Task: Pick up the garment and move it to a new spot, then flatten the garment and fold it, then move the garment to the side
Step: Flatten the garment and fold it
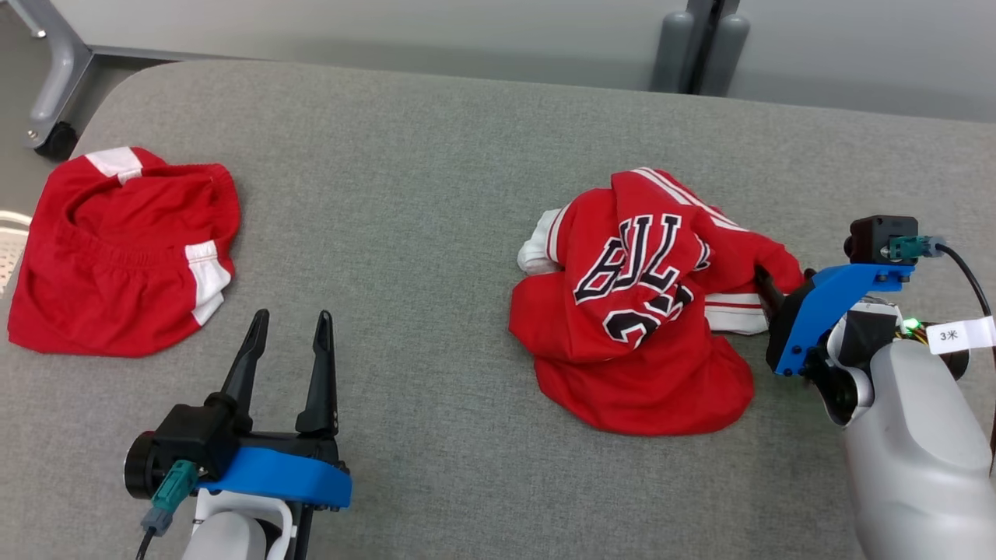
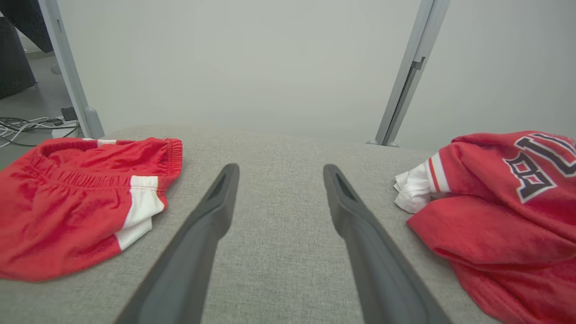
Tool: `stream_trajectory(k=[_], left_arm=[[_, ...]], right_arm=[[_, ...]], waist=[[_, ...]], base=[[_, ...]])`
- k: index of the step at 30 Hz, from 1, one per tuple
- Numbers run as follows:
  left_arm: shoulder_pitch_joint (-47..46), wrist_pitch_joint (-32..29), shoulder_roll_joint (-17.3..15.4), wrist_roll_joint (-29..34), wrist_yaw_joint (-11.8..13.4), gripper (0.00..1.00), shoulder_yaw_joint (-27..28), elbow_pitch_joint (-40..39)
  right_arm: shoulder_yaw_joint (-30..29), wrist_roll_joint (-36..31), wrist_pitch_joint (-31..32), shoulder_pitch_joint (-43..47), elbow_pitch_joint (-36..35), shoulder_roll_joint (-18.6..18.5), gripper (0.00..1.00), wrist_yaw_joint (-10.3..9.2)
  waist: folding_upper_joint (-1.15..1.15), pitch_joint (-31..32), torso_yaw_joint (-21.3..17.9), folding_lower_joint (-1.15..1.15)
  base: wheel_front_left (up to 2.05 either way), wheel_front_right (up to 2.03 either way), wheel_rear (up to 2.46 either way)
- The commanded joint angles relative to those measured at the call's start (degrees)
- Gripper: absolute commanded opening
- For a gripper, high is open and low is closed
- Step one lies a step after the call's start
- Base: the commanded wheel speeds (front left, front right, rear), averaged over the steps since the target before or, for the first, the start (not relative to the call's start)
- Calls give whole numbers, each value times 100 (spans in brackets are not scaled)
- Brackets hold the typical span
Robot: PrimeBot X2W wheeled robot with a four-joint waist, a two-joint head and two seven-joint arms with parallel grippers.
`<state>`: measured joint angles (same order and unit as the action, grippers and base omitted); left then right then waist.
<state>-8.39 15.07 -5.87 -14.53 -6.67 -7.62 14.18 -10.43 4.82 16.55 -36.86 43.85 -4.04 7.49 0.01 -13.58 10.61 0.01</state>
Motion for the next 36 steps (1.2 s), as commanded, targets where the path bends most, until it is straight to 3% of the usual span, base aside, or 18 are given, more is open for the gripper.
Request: stream_trajectory(k=[1, 6, 8, 9, 10, 15, 22, 29, 36], left_arm=[[-84, 15, 7, 47, -36, 100, 14, -26], [-75, 15, 21, 75, -50, 100, 42, -53], [-67, 15, 27, 87, -49, 100, 53, -48], [-68, 15, 28, 89, -51, 100, 60, -40], [-68, 15, 31, 92, -54, 100, 63, -35], [-84, 15, 48, 94, -68, 100, 68, 19], [55, 15, 36, 98, -78, 100, 155, 46], [206, 15, 13, 102, -83, 100, 221, 43], [222, 15, 24, 85, -83, 100, 183, 24]], right_arm=[[35, -41, 0, -127, 189, -70, 100, 2], [234, 119, 214, -145, 791, -51, 100, 2], [323, 209, 306, -119, 992, -28, 41, 2], [383, 253, 314, -126, 1056, -18, 27, 3], [426, 289, 311, -130, 1102, -29, 0, 3], [715, 454, 97, -229, 997, -159, 0, 1], [1020, 996, -390, -210, -2, -328, 0, 1], [1098, 1439, -268, 116, -1928, -517, 0, 1], [1127, 1825, 272, 157, -3812, -220, 0, 2]], waist=[[-1, -119, 122, -1], [-1, -166, 158, -1], [-1, -176, 151, -1], [-1, -175, 143, -1], [-1, -170, 131, -1], [-1, -63, 54, -1], [-1, 291, -97, -1], [-1, 632, -278, -1], [-1, 719, -388, -1]], base=[[0, 0, 0], [0, 0, 0], [0, 0, 0], [0, 0, 0], [0, 0, 0], [0, 0, 0], [0, 0, 0], [0, 0, 0], [0, 0, 0]])
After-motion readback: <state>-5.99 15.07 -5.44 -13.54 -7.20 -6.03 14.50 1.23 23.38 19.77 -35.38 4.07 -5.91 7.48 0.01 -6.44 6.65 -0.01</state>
